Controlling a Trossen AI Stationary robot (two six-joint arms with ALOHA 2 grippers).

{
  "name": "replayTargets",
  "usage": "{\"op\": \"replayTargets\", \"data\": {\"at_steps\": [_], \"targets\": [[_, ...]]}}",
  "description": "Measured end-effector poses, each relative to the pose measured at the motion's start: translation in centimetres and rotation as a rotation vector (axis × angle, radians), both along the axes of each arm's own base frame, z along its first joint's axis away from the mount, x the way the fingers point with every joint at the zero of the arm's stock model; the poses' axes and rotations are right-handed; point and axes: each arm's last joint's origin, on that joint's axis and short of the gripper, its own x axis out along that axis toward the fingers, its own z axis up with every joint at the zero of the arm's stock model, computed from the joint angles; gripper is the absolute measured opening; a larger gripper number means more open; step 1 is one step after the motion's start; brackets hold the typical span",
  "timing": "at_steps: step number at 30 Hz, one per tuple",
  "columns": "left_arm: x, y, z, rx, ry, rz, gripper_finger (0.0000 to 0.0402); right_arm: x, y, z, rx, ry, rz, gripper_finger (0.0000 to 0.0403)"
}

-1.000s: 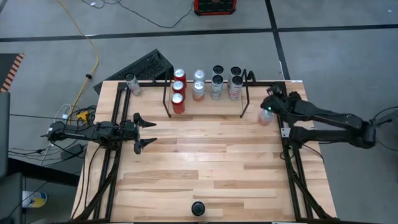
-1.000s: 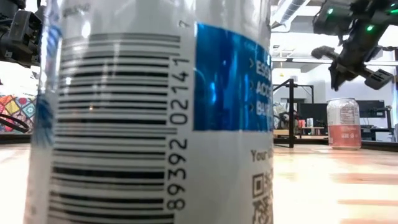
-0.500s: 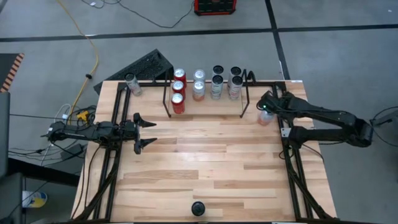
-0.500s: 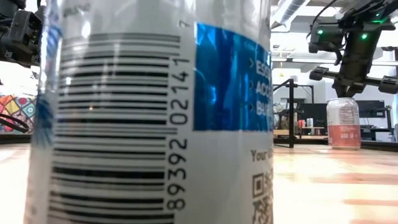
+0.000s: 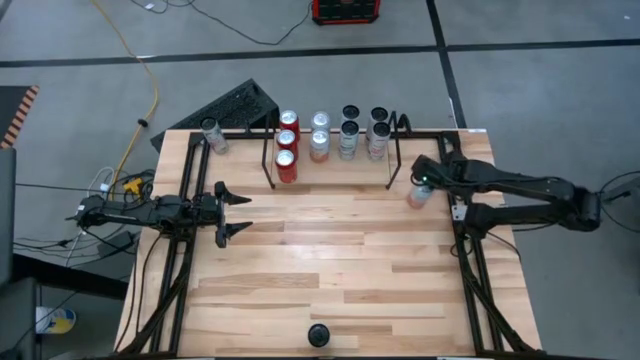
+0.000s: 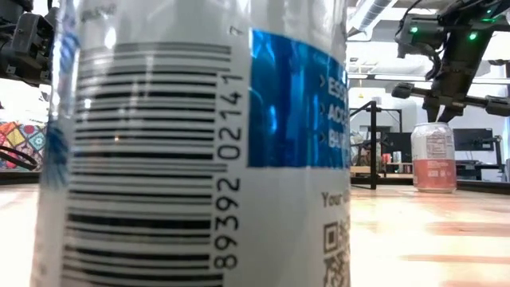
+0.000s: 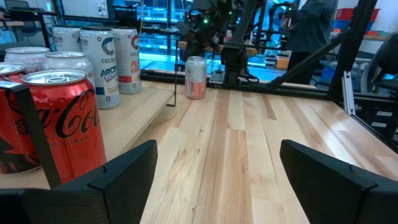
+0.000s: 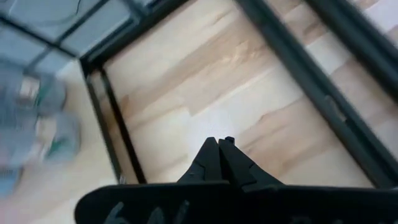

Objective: Place canned beverage on shelf
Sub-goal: Put the orange white soda can on the shelf aligned with the other orange white soda can

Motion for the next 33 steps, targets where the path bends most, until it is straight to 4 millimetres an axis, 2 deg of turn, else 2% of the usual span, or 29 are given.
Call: {"op": "replayTargets", "data": {"at_steps": [13, 19, 23, 28, 33], "targets": [[0.0, 0.0, 0.0, 0.0, 0.0, 0.0, 0.0327, 1.9, 3.8, 1.6, 0.105, -0.063, 0.306, 0.0], [0.0, 0.0, 0.0, 0.0, 0.0, 0.0, 0.0327, 2.7, 5.4, 3.1, 0.107, -0.109, 0.422, 0.0], [0.0, 0.0, 0.0, 0.0, 0.0, 0.0, 0.0327, 1.9, 5.6, 4.2, 0.074, -0.022, 0.429, 0.0], [0.0, 0.0, 0.0, 0.0, 0.0, 0.0, 0.0327, 0.7, 5.4, 4.5, 0.067, 0.111, 0.402, 0.0], [0.0, 0.0, 0.0, 0.0, 0.0, 0.0, 0.0327, 1.6, 5.4, 3.8, 0.083, 0.186, 0.423, 0.0]]}}
